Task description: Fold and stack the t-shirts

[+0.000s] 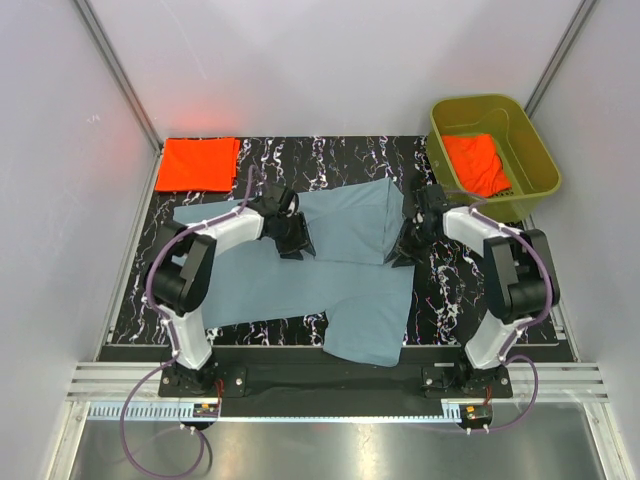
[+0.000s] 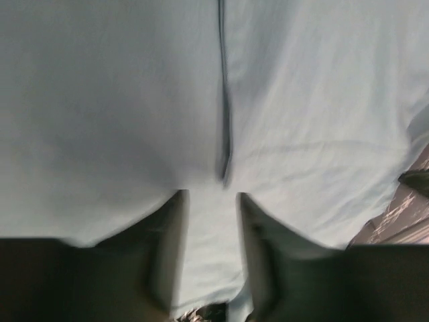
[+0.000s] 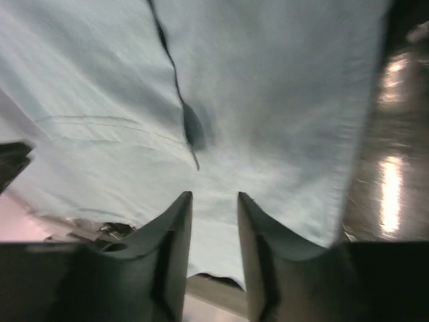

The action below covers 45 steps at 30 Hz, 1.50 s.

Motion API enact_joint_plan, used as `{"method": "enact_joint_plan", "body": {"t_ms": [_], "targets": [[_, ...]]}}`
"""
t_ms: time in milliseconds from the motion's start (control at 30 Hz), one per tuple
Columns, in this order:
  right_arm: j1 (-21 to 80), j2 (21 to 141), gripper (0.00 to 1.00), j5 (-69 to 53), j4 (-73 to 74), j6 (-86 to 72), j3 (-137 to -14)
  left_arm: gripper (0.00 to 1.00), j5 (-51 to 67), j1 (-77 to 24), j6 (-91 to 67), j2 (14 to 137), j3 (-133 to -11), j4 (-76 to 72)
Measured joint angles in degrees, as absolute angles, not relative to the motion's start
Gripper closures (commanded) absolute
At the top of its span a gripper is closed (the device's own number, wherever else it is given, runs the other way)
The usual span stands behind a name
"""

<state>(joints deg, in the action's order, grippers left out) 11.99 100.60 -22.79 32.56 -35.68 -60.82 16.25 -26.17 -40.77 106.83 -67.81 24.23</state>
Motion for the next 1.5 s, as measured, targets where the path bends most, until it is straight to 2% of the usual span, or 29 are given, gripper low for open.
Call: {"method": "enact_joint_plan", "body": {"t_ms": [33,100,267,367,433,467,567,600,700,933,1100,1267,1367,1500], "targets": [[12.01,99.26,0.44,-20.47,34.7,-34.26,-61.76,0.46,15.59,-25.93,-40.01,105.25,-67.7,25.89],[12.05,97.71,0.39,-15.59,37.32,-31.57,-65.19,0.42,14.13,-25.06,-38.26,100.42,-66.78,28.21],[12.05,101.84,0.35,-6.63,37.87,-27.2,-83.96,0.41,11.84,-12.91,-32.53,85.54,-64.66,32.27],[12.16,108.18,0.35,-3.4,36.51,-26.48,-94.72,0.5,10.35,-1.83,-29.19,83.55,-65.34,32.73],[12.36,112.22,0.37,-1.37,35.55,-25.89,-99.15,0.52,9.41,2.98,-27.09,85.49,-66.06,33.47],[12.47,114.5,0.38,-0.34,35.7,-25.56,-101.25,0.52,9.3,4.84,-26.28,87.0,-66.5,33.8],[12.73,120.2,0.63,1.45,35.11,-24.29,-104.95,0.55,9.04,9.58,-24.77,92.4,-67.51,33.76],[12.8,121.8,0.75,1.69,35.0,-23.94,-105.71,0.55,8.99,10.79,-24.51,93.95,-67.57,33.47],[12.99,125.56,0.76,2.15,34.94,-23.62,-106.89,0.56,9.08,14.28,-24.16,98.37,-67.83,32.82],[13.69,131.74,0.68,2.42,35.14,-23.2,-109.65,0.55,9.3,18.22,-24.38,106.59,-70.22,31.03],[14.0,137.75,0.66,2.61,35.14,-23.2,-115.57,0.55,10.55,18.15,-25.12,110.28,-73.71,30.09],[14.04,144.2,0.66,5.54,38.02,-22.31,-126.5,0.55,12.05,18.13,-25.87,113.4,-77.45,29.45],[14.11,148.73,0.64,7.77,41.3,-20.86,-135.09,0.51,12.91,18.13,-26.24,114.45,-78.87,28.8],[14.15,150.95,0.46,9.43,44.51,-19.11,-140.29,0.4,13.15,17.89,-26.61,113.91,-78.87,28.64]]}}
